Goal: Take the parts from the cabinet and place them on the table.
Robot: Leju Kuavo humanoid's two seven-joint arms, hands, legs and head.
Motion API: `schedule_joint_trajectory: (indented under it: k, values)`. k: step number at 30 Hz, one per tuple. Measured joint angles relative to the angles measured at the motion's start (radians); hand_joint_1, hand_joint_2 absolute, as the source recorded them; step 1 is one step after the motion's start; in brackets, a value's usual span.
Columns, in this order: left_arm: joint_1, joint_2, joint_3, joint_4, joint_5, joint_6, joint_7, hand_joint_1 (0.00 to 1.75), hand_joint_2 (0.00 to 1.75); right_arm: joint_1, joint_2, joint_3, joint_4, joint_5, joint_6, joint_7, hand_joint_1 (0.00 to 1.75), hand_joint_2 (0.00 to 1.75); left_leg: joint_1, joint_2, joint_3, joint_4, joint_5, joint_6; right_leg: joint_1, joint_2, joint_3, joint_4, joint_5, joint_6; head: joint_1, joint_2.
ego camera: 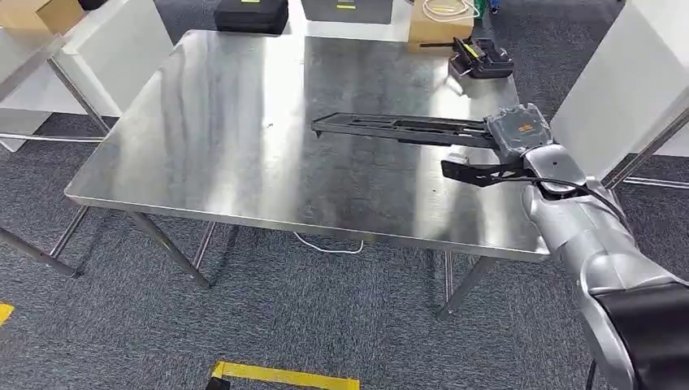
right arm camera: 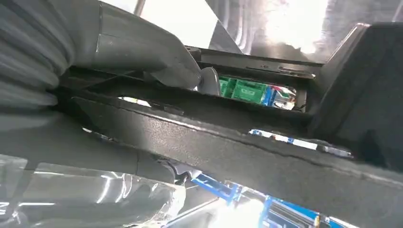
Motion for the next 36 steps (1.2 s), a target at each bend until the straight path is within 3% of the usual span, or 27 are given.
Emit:
schedule_joint_trajectory:
  k: [1, 9, 10, 14, 16, 17, 18, 19, 21, 22, 23, 24, 26, 27, 28, 29, 30, 32, 33, 34, 36]
  values:
    - [0.000, 0.000, 0.000, 0.000, 0.000, 0.000, 0.002, 0.00, 1.75, 0.001, 0.003, 0.000, 0.000, 0.000, -0.001, -0.003, 1.75, 1.75, 0.001, 0.000, 0.000, 0.000, -0.001, -0.008, 0.000, 0.000, 0.000, 0.000, 0.000, 0.000, 0.000, 0.000]
    - [0.000, 0.000, 0.000, 0.000, 0.000, 0.000, 0.005, 0.00, 1.75, 0.002, 0.026, 0.001, 0.000, 0.010, -0.009, -0.010, 1.75, 1.75, -0.011, -0.001, -0.002, 0.002, -0.001, -0.009, 0.000, -0.001, 0.000, 0.000, 0.000, 0.000, 0.000, 0.000]
    - [0.000, 0.000, 0.000, 0.000, 0.002, 0.000, 0.005, 0.00, 1.75, 0.002, 0.029, 0.002, 0.000, 0.011, -0.009, -0.010, 1.75, 1.75, -0.014, -0.003, -0.006, 0.011, -0.005, -0.002, -0.015, -0.003, 0.000, -0.003, 0.001, 0.002, 0.000, 0.000]
    - [-0.001, 0.002, 0.000, 0.000, 0.008, -0.002, 0.004, 0.00, 1.75, 0.004, 0.035, 0.006, 0.000, 0.014, -0.010, -0.010, 1.75, 1.75, -0.016, -0.003, -0.011, 0.016, -0.014, 0.015, -0.018, -0.003, 0.002, -0.011, 0.002, 0.008, -0.002, 0.000]
    - [0.000, 0.002, 0.000, 0.000, 0.008, -0.002, 0.003, 0.00, 1.75, 0.007, 0.034, 0.008, 0.000, 0.014, -0.010, -0.010, 1.75, 1.75, -0.016, 0.001, 0.003, -0.007, -0.014, 0.034, -0.005, -0.001, 0.009, 0.005, 0.029, 0.032, -0.001, 0.000]
    - [0.000, 0.001, 0.000, 0.000, 0.008, -0.002, 0.002, 0.00, 1.75, 0.007, 0.032, 0.009, -0.001, 0.014, -0.010, -0.010, 1.75, 1.75, -0.006, 0.003, 0.019, -0.018, -0.003, 0.039, -0.001, -0.001, -0.006, 0.008, 0.011, 0.028, 0.000, 0.000]
    - [0.000, 0.001, 0.000, 0.000, 0.008, -0.001, 0.002, 0.00, 1.75, 0.004, 0.029, 0.010, -0.001, 0.015, -0.012, -0.010, 1.75, 1.75, -0.009, 0.003, 0.024, -0.018, -0.004, 0.041, -0.003, -0.005, -0.008, 0.037, -0.013, 0.019, 0.002, 0.000]
    - [-0.002, 0.002, 0.001, 0.000, 0.008, 0.000, 0.001, 0.00, 1.75, 0.002, 0.032, 0.011, -0.001, 0.015, -0.012, -0.010, 1.75, 1.75, -0.007, 0.004, 0.024, -0.018, -0.005, 0.043, -0.006, -0.005, -0.035, 0.094, -0.042, 0.011, 0.002, 0.000]
    - [-0.002, 0.002, 0.001, 0.000, 0.008, 0.001, 0.000, 0.00, 1.75, 0.006, 0.029, 0.013, 0.000, 0.015, -0.012, -0.010, 1.75, 1.75, -0.006, 0.004, 0.024, -0.017, -0.006, 0.043, -0.007, -0.005, -0.113, 0.247, -0.104, 0.014, 0.002, 0.000]
    - [-0.001, 0.000, 0.001, 0.000, 0.008, 0.001, -0.001, 0.00, 1.75, 0.009, 0.026, 0.014, 0.000, 0.015, -0.012, -0.010, 1.75, 1.75, -0.006, 0.004, 0.025, -0.017, -0.006, 0.042, -0.008, -0.005, -0.139, 0.295, -0.118, 0.012, 0.003, 0.000]
    - [0.002, -0.001, 0.001, 0.000, 0.008, 0.001, -0.001, 0.00, 1.75, 0.013, 0.024, 0.015, 0.000, 0.016, -0.012, -0.010, 1.75, 1.75, -0.004, 0.003, 0.027, -0.017, -0.009, 0.039, -0.011, -0.005, -0.141, 0.285, -0.109, 0.023, 0.002, 0.000]
    - [0.003, -0.001, 0.001, 0.000, 0.008, 0.001, -0.001, 0.00, 1.75, 0.014, 0.023, 0.017, 0.000, 0.018, -0.012, -0.010, 1.75, 1.75, -0.001, 0.002, 0.030, -0.016, -0.012, 0.034, -0.016, -0.005, -0.116, 0.228, -0.081, 0.037, 0.005, 0.000]
    - [0.002, -0.002, 0.001, 0.000, 0.008, 0.001, -0.001, 0.00, 1.75, 0.014, 0.022, 0.020, 0.000, 0.018, -0.012, -0.010, 1.75, 1.75, 0.008, 0.002, 0.040, -0.012, -0.021, 0.019, -0.028, -0.014, -0.027, 0.033, 0.007, 0.069, 0.004, 0.000]
    - [0.002, 0.000, 0.001, 0.000, 0.008, 0.001, -0.001, 0.00, 1.75, 0.016, 0.021, 0.021, 0.000, 0.018, -0.012, -0.010, 1.75, 1.75, 0.007, 0.004, 0.042, -0.011, -0.027, 0.009, -0.030, -0.024, -0.012, -0.010, 0.019, 0.067, 0.007, 0.000]
    - [0.001, 0.001, 0.001, 0.000, 0.008, 0.002, -0.001, 0.00, 1.75, 0.014, 0.021, 0.023, 0.000, 0.018, -0.012, -0.010, 1.75, 1.75, 0.004, 0.004, 0.040, -0.008, -0.028, 0.002, -0.015, -0.023, -0.020, -0.018, -0.009, 0.041, 0.009, 0.000]
    - [0.001, 0.001, 0.001, 0.000, 0.008, 0.002, -0.001, 0.00, 1.75, 0.016, 0.021, 0.024, 0.000, 0.018, -0.012, -0.010, 1.75, 1.75, 0.001, 0.005, 0.032, -0.009, -0.033, -0.007, -0.011, -0.021, -0.005, -0.009, 0.004, 0.019, 0.007, 0.000]
    - [0.003, 0.001, 0.001, 0.000, 0.008, 0.002, -0.001, 0.00, 1.75, 0.019, 0.021, 0.024, 0.000, 0.018, -0.012, -0.010, 1.75, 1.75, 0.002, 0.008, 0.038, -0.004, -0.032, -0.011, -0.014, -0.018, -0.012, -0.009, 0.008, 0.006, 0.002, 0.000]
    - [0.002, 0.001, 0.001, 0.000, 0.008, 0.003, -0.002, 0.00, 1.75, 0.020, 0.019, 0.024, -0.001, 0.019, -0.012, -0.010, 1.75, 1.75, 0.010, 0.007, 0.035, 0.004, -0.038, -0.019, -0.021, -0.013, 0.001, -0.006, 0.006, -0.004, 0.001, 0.000]
    - [0.001, 0.001, 0.001, 0.000, 0.008, 0.003, -0.002, 0.00, 1.75, 0.018, 0.018, 0.024, -0.001, 0.020, -0.012, -0.010, 1.75, 1.75, 0.011, 0.003, 0.021, 0.035, -0.043, -0.020, -0.020, -0.011, 0.004, -0.006, 0.004, -0.006, 0.002, 0.000]
    - [0.000, 0.001, 0.001, 0.000, 0.008, 0.003, -0.003, 0.00, 1.75, 0.016, 0.018, 0.024, -0.001, 0.020, -0.012, -0.010, 1.75, 1.75, 0.010, 0.001, -0.018, 0.105, -0.063, -0.023, -0.018, -0.008, 0.009, -0.006, -0.001, -0.014, -0.001, 0.000]
    - [0.001, 0.001, 0.001, 0.000, 0.008, 0.003, -0.002, 0.00, 1.75, 0.018, 0.022, 0.024, -0.001, 0.020, -0.012, -0.010, 1.75, 1.75, 0.008, -0.004, -0.120, 0.266, -0.133, -0.024, -0.010, -0.002, 0.016, -0.006, -0.011, -0.028, -0.005, 0.000]
